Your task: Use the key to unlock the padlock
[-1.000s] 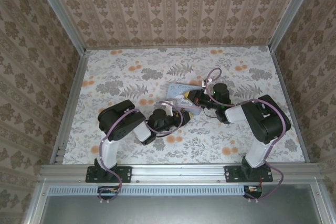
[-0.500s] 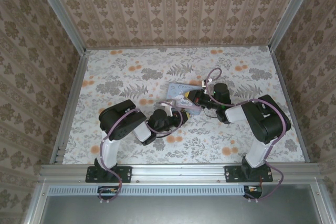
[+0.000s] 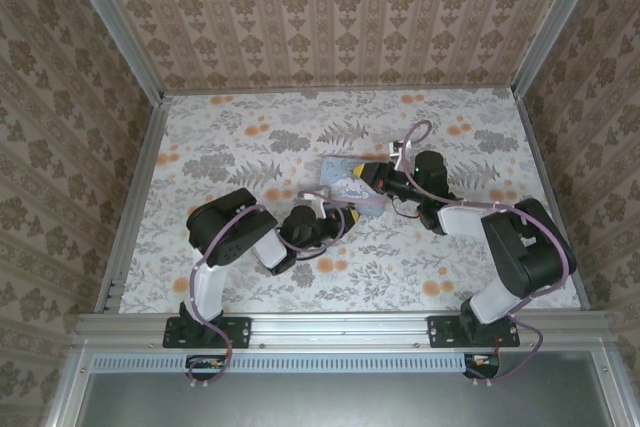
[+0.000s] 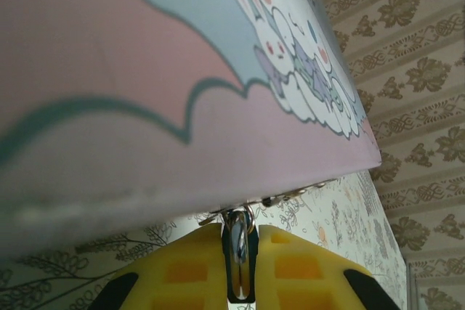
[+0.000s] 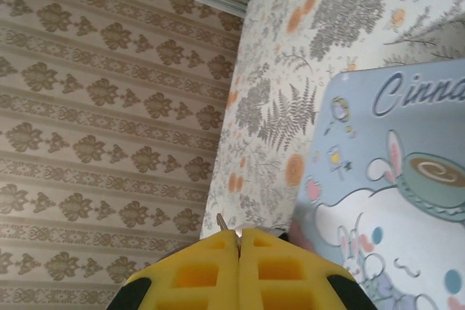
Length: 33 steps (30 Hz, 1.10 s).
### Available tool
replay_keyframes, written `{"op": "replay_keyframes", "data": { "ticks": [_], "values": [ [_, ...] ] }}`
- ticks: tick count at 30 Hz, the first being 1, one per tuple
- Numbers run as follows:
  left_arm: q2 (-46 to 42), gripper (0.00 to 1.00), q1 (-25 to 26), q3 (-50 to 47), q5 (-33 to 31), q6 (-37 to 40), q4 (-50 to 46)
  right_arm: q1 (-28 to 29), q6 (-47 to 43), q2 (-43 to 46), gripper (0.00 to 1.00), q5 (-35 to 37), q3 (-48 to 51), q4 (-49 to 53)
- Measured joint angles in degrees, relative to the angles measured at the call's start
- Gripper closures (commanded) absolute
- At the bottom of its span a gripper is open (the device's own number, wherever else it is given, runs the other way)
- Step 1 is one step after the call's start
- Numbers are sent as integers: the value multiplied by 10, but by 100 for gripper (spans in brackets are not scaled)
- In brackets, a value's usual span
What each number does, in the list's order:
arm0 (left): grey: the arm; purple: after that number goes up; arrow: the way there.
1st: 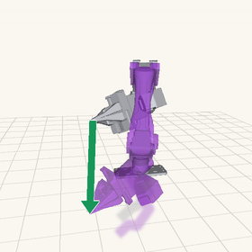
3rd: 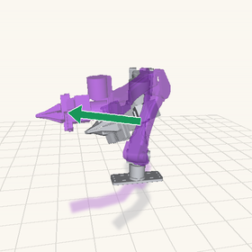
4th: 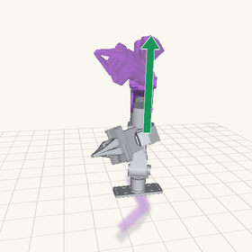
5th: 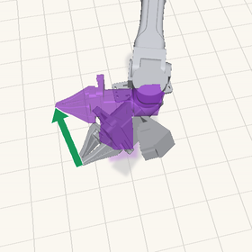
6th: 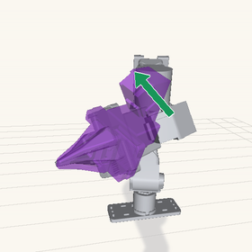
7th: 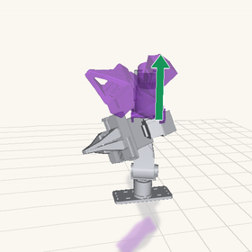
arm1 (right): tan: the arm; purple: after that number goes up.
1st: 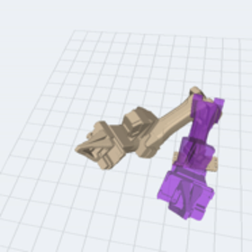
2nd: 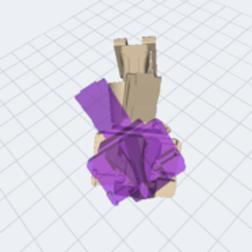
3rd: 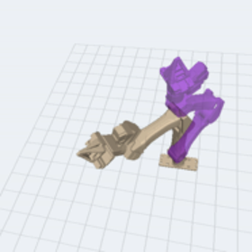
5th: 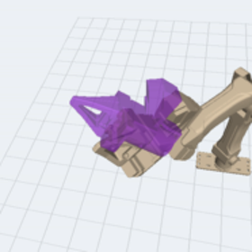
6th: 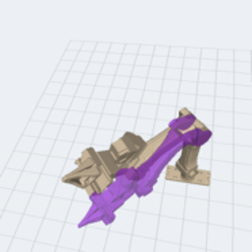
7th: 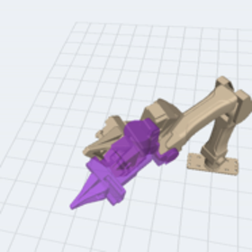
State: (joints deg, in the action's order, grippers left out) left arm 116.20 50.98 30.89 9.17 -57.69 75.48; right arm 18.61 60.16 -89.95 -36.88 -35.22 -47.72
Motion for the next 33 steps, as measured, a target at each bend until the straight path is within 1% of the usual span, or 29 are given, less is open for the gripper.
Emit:
{"op": "replay_keyframes", "data": {
  "ticks": [4, 10, 19, 23, 26, 33],
  "values": [
    [0, 100, -15, 0, 0, -10, 0, 0, 0, 42, 100, 0, 19, 4],
    [-7, 100, -44, -6, 0, -13, -2, 9, 0, 105, 100, 5, 85, 12],
    [-35, 100, -78, -26, 12, -19, -22, 52, 0, 184, 100, 38, 179, 27],
    [-38, 100, -85, -26, 35, -35, -27, 71, 0, 191, 100, 63, 213, 30],
    [-45, 100, -87, -26, 54, -51, -31, 75, 0, 191, 100, 75, 228, 30],
    [-54, 100, -87, -19, 88, -95, -35, 78, 1, 162, 100, 99, 231, 12]
  ]
}}
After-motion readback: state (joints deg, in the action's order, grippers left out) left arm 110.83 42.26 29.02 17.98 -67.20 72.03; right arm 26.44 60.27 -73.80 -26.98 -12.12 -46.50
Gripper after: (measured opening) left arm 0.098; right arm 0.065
